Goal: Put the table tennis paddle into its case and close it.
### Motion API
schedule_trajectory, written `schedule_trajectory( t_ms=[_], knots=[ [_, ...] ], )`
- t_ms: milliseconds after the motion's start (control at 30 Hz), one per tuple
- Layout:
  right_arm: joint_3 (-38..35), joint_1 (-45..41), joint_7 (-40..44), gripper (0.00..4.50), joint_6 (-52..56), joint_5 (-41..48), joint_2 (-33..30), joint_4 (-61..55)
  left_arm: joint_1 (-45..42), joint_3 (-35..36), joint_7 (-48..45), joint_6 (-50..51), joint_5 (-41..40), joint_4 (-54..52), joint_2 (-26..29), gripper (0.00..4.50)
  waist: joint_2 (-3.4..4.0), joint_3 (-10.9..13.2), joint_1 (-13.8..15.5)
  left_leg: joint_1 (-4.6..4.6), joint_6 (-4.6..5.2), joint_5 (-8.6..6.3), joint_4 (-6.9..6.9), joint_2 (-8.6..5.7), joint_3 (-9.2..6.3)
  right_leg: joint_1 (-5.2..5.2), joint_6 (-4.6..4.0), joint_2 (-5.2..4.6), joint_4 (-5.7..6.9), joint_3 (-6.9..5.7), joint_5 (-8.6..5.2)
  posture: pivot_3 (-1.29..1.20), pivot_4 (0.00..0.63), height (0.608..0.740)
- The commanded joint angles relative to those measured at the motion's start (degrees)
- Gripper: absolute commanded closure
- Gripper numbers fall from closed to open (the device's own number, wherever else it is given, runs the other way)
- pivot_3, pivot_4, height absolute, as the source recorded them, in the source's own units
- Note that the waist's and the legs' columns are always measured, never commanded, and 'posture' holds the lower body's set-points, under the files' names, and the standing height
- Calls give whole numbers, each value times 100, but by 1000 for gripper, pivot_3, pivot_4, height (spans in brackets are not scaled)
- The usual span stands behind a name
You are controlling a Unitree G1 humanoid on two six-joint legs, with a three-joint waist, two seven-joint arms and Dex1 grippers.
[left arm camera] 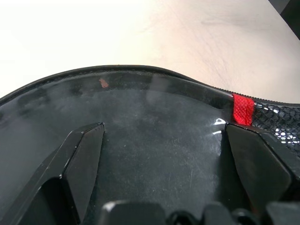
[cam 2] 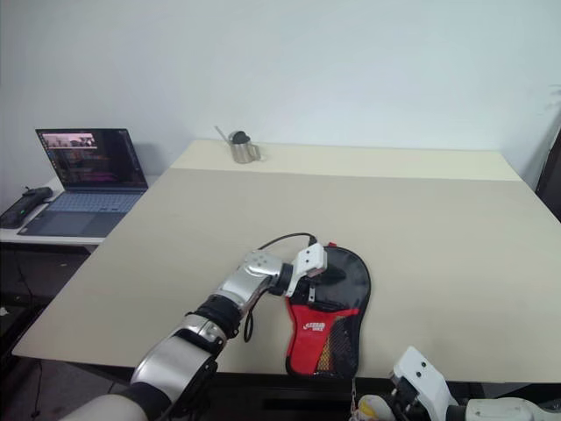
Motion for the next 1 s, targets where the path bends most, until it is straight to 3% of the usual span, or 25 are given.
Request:
schedule_trajectory(
  t_ms=[33,200,400,600,767,1000],
  knots=[
    [-150,-10,60,1579,-70,336,-73,-28,170,-270,118,32,368,259,-65,0,0,0,-2,0,0,0,0,0,0,0,0,0,0,1,0,0,150,740],
    [-521,-97,118,27,-226,796,-209,-23,175,-242,185,-1,360,275,-115,0,-1,0,-8,1,0,0,4,1,0,2,0,0,3,1,0,0,150,740],
    [-958,-1331,-234,27,-570,1523,-305,785,240,-32,135,50,157,30,-102,0,-2,1,-55,6,1,0,6,2,7,3,5,1,4,10,2,0,150,740],
    [-227,-2424,-217,27,-1103,460,-140,1695,571,222,-19,460,-211,-1179,188,0,-2,4,-85,-5,2,1,-2,1,7,-19,-27,12,6,16,19,0,150,740],
    [288,-3019,283,27,-2096,-509,207,2439,1092,588,128,1243,-639,-2826,735,0,3,22,-224,-20,-20,10,-14,4,17,-53,-35,12,4,36,17,0,150,740],
    [864,-4321,1191,27,-3656,-1965,622,4859,2198,1752,981,2655,-1382,-4975,1562,0,19,42,-291,-17,-22,10,-10,9,26,-58,-37,13,16,49,19,0,150,740]
  ],
)
